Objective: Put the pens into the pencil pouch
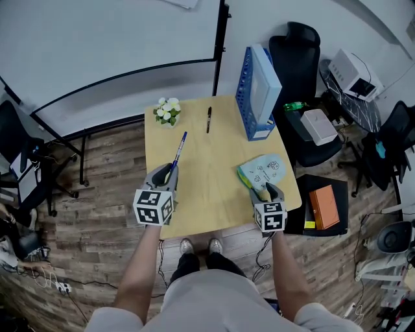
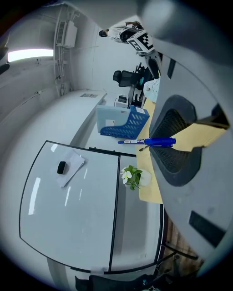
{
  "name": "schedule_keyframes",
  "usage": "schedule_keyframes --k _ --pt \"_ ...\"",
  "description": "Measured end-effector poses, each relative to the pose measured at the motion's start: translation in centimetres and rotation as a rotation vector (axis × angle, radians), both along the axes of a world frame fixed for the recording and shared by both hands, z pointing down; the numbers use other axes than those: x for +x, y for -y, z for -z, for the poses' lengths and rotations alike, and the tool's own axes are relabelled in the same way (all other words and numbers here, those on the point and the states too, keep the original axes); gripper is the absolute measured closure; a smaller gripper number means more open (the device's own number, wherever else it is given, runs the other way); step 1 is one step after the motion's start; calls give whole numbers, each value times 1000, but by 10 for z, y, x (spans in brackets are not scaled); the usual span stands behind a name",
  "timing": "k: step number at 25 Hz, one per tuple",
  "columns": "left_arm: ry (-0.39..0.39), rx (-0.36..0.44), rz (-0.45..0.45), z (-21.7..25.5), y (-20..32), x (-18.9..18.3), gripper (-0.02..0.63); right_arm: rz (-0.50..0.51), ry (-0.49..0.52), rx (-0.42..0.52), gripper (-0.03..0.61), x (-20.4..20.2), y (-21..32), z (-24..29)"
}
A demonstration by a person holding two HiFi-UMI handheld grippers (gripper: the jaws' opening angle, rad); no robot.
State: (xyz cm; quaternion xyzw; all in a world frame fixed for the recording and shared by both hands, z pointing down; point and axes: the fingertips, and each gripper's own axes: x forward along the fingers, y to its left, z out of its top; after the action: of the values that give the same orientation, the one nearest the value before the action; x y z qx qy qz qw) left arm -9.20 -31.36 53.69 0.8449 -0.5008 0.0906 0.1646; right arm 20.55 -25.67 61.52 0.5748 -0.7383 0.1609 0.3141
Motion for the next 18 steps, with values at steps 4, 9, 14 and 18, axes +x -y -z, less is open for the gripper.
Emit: schedule_keyframes --k 4,9,14,18 --pt "2 -21 -22 -6 -9 6 551 -16 -41 -42 358 2 -5 -17" --pt "68 -97 -132 -27 -29 33 551 -56 -59 -68 514 12 3 -18" --pt "157 -207 -339 -50 -57 83 551 -58 -4 -36 540 9 11 2" --pt "250 -283 -496 -66 -71 123 550 -52 15 -6 541 5 15 17"
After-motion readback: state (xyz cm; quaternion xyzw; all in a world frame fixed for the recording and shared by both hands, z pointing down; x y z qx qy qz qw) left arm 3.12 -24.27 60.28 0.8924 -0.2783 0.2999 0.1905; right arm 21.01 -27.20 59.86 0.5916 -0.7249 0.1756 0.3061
